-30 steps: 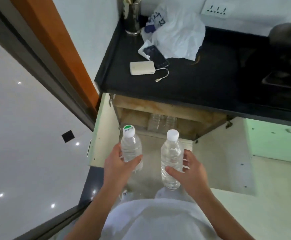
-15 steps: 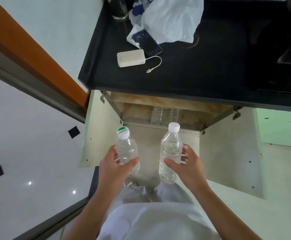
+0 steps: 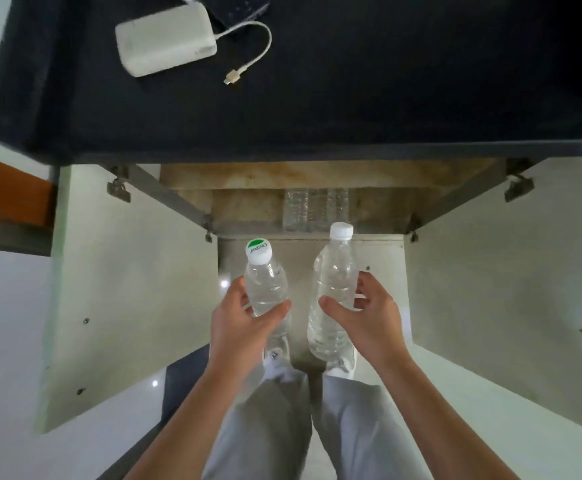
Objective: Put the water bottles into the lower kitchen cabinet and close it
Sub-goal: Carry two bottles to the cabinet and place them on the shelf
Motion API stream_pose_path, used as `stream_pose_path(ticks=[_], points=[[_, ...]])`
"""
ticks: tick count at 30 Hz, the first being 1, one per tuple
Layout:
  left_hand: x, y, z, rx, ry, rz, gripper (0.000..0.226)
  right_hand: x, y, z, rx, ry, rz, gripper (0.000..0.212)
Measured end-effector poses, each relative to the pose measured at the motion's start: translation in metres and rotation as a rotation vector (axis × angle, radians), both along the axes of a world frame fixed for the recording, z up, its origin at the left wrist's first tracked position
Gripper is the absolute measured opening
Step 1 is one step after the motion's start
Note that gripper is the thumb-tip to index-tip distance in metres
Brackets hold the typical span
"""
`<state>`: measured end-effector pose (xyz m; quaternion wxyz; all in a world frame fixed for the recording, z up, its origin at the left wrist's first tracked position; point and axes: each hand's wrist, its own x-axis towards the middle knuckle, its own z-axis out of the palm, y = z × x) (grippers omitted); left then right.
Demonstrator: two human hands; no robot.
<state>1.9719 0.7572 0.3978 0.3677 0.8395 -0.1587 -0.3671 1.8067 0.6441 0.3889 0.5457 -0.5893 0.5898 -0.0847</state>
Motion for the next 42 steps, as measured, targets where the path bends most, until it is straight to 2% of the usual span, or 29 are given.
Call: stream_pose_path(ticks=[5, 8, 12, 18, 25, 27, 36, 42], points=[[0.01, -0.041, -0.116, -0.078, 0.005, 0.023, 0.053, 0.023, -0.032, -0.114, -0.041, -0.029, -0.018, 0.041], [0.018, -0.061, -0.175, -0.124, 0.005, 0.027, 0.051, 0.033, -0.049, -0.169, -0.043, -0.051, -0.035, 0.046], [0.03, -0.079, -0.238, -0.193, -0.039, -0.003, 0.05, 0.042, -0.071, -0.224, -0.068, -0.093, -0.067, 0.042], [0.045, -0.109, -0.308, -0.355, -0.072, -0.035, 0.06, 0.043, -0.116, -0.29, -0.093, -0.185, -0.176, 0.036], [0.079, -0.153, -0.341, -0.401, -0.238, -0.303, 0.064, 0.053, -0.163, -0.321, -0.176, -0.25, -0.042, 0.036], [0.083, -0.152, -0.346, -0.386, -0.236, -0.348, 0.061, 0.052, -0.163, -0.32, -0.164, -0.255, -0.025, 0.036], [0.088, -0.143, -0.364, -0.252, -0.045, -0.312, 0.049, 0.049, -0.159, -0.314, -0.143, -0.216, -0.027, 0.03], [0.094, -0.158, -0.37, -0.194, 0.079, -0.333, 0.051, 0.05, -0.172, -0.322, -0.191, -0.113, 0.019, 0.027]])
